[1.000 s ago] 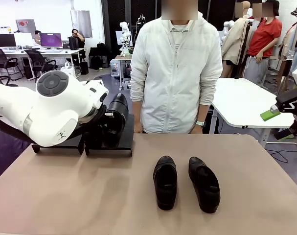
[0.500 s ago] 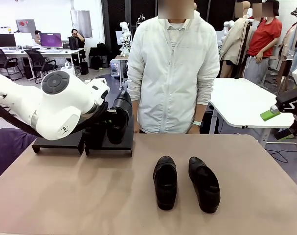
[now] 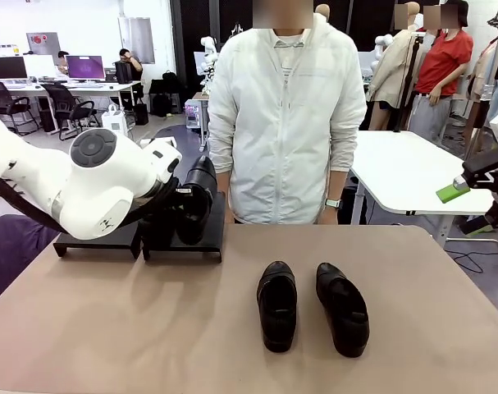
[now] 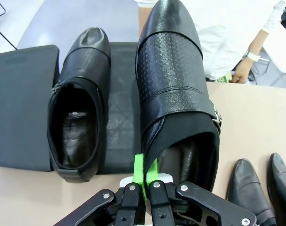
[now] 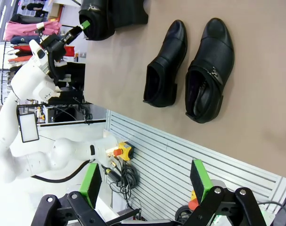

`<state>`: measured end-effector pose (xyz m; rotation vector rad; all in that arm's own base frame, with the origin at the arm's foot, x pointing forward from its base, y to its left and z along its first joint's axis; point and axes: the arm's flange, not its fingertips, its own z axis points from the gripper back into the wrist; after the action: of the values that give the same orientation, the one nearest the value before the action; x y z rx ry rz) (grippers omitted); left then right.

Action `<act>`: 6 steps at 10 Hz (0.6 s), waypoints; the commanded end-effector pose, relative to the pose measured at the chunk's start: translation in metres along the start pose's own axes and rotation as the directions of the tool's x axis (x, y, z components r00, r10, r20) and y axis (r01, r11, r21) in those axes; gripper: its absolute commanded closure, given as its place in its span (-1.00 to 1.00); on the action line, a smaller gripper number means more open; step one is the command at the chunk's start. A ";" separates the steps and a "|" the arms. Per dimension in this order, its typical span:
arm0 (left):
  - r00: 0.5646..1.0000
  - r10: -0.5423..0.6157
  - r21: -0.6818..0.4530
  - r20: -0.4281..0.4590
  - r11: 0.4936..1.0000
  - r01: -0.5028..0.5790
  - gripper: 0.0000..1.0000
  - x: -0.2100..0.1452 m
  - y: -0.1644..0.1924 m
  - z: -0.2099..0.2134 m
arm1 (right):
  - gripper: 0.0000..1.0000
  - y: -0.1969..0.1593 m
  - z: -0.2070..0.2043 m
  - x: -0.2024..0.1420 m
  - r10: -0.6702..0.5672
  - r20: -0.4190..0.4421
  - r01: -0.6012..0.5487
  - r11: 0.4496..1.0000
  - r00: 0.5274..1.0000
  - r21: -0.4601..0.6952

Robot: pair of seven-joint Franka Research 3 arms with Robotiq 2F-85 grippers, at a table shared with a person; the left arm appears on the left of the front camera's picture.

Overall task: Organize the shoes by placing them on the stand.
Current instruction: Place the Shoe from the middle of the table onto the Shoes Stand.

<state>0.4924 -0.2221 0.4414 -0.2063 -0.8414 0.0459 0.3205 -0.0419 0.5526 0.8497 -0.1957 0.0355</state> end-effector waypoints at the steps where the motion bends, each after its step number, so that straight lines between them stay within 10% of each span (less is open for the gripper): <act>1: 0.998 0.020 0.012 0.053 1.000 -0.021 1.00 -0.004 -0.022 -0.070 | -1.00 -0.001 0.003 0.002 0.018 -0.006 -0.018 1.000 1.000 0.004; 5: 0.999 0.023 0.046 0.039 0.999 -0.025 1.00 -0.004 -0.025 -0.086 | -1.00 -0.001 0.003 0.002 0.018 -0.006 -0.018 1.000 1.000 0.004; 6: 1.000 0.000 0.026 -0.004 1.000 0.000 1.00 -0.015 -0.008 -0.016 | -1.00 -0.001 0.003 0.002 0.018 -0.006 -0.018 1.000 1.000 0.004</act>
<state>0.4970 -0.2384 0.4127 -0.1650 -0.8306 0.0583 0.3206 -0.0419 0.5527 0.8497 -0.1957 0.0357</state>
